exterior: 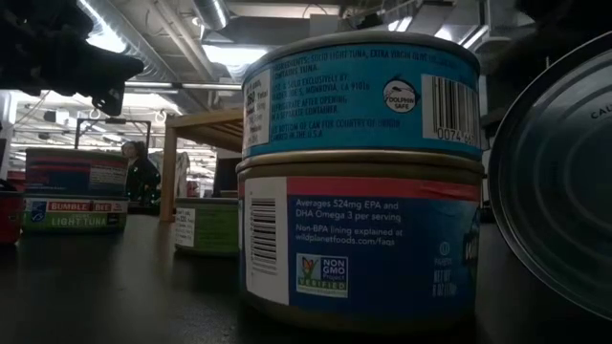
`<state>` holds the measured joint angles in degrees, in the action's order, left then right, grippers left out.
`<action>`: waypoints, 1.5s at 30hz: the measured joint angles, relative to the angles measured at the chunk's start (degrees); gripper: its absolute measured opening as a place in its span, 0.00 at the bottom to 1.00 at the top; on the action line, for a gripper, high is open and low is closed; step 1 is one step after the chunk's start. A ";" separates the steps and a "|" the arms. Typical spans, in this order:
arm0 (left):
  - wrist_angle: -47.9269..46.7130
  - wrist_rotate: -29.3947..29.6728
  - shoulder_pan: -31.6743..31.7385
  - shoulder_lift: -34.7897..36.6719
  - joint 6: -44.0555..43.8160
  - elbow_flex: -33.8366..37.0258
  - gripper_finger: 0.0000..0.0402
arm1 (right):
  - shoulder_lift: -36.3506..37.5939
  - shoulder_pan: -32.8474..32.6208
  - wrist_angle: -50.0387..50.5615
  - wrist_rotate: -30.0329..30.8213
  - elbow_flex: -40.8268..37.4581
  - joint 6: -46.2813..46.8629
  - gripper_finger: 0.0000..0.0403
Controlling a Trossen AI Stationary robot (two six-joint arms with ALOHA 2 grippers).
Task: Stack canned seafood by type on shelf
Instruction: Put the blue and pink tuna can on the shelf
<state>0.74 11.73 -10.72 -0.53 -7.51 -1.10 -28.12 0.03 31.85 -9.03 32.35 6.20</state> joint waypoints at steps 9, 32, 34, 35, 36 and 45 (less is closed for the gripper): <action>0.02 0.01 0.00 0.01 0.74 0.00 0.01 | -7.44 -0.02 -0.87 0.01 0.88 -0.25 0.62; 0.00 0.00 0.00 0.01 1.62 0.00 0.01 | -15.65 0.00 2.63 4.17 0.84 -0.47 0.62; 0.01 0.00 0.00 0.00 1.62 0.00 0.01 | -15.67 -0.02 2.60 2.95 0.84 -0.62 0.62; 0.01 0.00 0.00 0.02 1.62 0.00 0.01 | -15.67 0.00 2.49 2.25 0.84 -0.80 0.63; 0.00 0.00 0.00 0.01 1.62 0.00 0.01 | -15.63 0.00 2.35 1.55 0.84 -0.96 0.64; 0.00 0.00 0.00 0.00 1.57 0.00 0.01 | -15.73 -0.09 2.17 -3.66 0.86 -0.50 0.93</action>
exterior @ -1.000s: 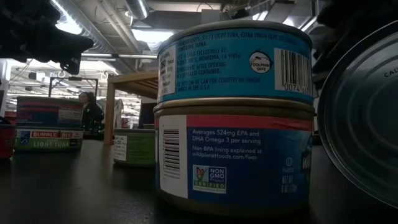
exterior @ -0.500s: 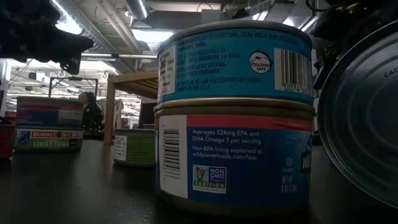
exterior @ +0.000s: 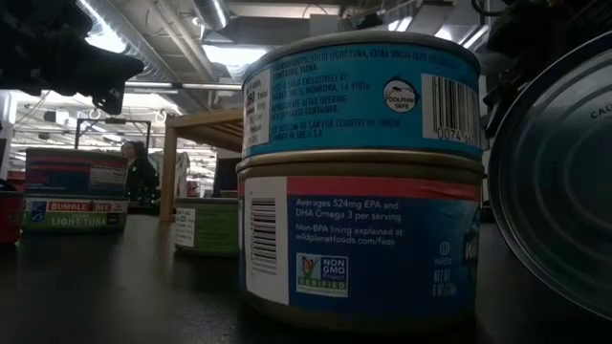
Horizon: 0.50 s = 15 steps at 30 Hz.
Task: Stack canned seafood by type on shelf
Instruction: Put the blue and pink tuna can on the shelf
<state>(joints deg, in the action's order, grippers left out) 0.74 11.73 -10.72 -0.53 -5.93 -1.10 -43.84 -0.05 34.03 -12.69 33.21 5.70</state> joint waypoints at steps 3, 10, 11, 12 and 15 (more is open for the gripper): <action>0.01 0.00 0.00 0.01 -0.02 0.00 0.01 | -0.66 0.02 0.02 0.26 0.00 0.02 0.98; 0.00 0.00 0.00 0.02 -0.07 0.00 0.01 | -5.19 -4.97 0.00 0.18 0.02 0.03 0.94; -0.01 0.00 0.00 0.02 -0.08 0.00 0.01 | -5.93 -6.07 0.02 0.24 0.02 0.03 0.94; -0.01 0.00 0.00 0.02 -0.09 0.00 0.01 | -6.70 -7.13 0.02 0.68 0.02 0.13 0.94; -0.01 0.00 0.00 0.02 -0.11 0.00 0.01 | -8.82 -10.12 0.39 3.34 0.02 0.86 0.94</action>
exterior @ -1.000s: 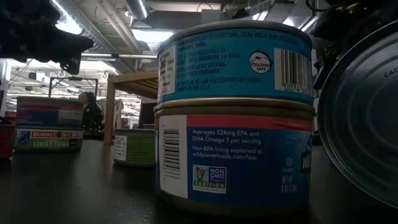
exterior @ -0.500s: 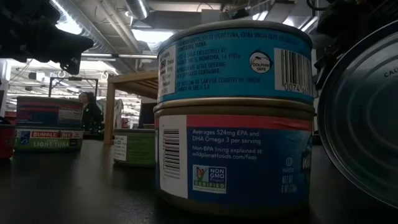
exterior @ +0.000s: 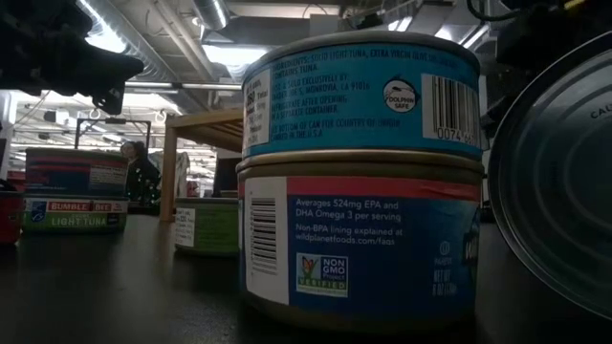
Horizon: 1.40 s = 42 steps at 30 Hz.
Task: Stack canned seafood by type on shelf
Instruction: Put the blue and pink tuna can on the shelf
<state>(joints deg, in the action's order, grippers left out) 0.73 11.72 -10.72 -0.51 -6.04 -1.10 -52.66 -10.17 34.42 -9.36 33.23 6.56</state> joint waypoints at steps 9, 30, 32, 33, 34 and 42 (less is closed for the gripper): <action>0.00 0.00 0.00 -0.01 0.00 0.00 0.01 | -4.18 -7.33 0.67 9.61 0.00 0.11 0.94; 0.00 -0.02 0.00 -0.02 0.02 0.00 0.01 | -10.02 -9.31 1.08 16.89 0.00 -0.93 0.55; 0.00 -0.02 0.00 -0.01 0.02 0.00 0.01 | -10.02 -9.32 1.63 16.95 0.43 -0.91 0.46; 0.00 -0.01 0.00 -0.01 0.02 0.00 0.01 | -10.04 -9.34 2.33 17.47 0.91 -0.91 0.43; 0.00 0.00 0.00 -0.01 0.02 0.00 0.01 | -10.08 -9.34 3.51 18.23 1.71 -0.88 0.43; 0.00 -0.02 0.00 -0.02 0.02 0.00 0.01 | -9.25 -9.36 15.63 21.84 10.08 -0.78 0.43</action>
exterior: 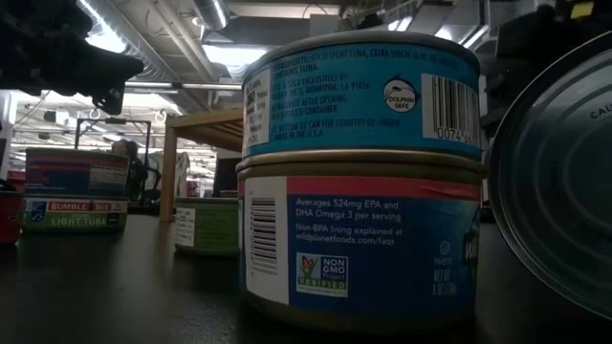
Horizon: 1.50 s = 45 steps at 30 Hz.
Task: Stack canned seafood by type on shelf
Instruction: Put the blue and pink tuna can on the shelf
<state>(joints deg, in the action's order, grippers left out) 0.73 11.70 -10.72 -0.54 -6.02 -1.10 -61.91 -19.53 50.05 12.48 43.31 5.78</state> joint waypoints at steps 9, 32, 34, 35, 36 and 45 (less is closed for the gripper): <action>0.00 0.00 0.00 0.02 0.00 0.00 0.01 | -0.07 0.00 16.96 6.24 12.39 -1.43 0.44; 0.00 0.00 0.00 0.00 0.00 0.00 0.01 | -3.39 10.08 -2.31 41.10 20.13 -49.43 0.45; 0.00 0.00 0.00 0.01 0.00 0.00 0.01 | -4.35 13.01 -4.51 39.04 20.13 -52.74 0.45; 0.00 0.00 0.00 0.00 0.00 0.00 0.01 | -4.87 14.39 -5.51 37.82 20.13 -54.26 0.45; 0.00 0.00 0.00 0.00 0.00 0.00 0.01 | -5.50 15.71 -6.40 36.49 20.13 -55.51 0.45; 0.00 0.00 0.00 0.00 0.00 0.00 0.01 | -11.95 24.43 -15.42 31.08 20.13 -65.33 0.45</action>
<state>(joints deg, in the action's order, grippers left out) 0.73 11.70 -10.72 -0.54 -6.02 -1.10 -73.86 4.90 34.63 43.56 63.44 -59.55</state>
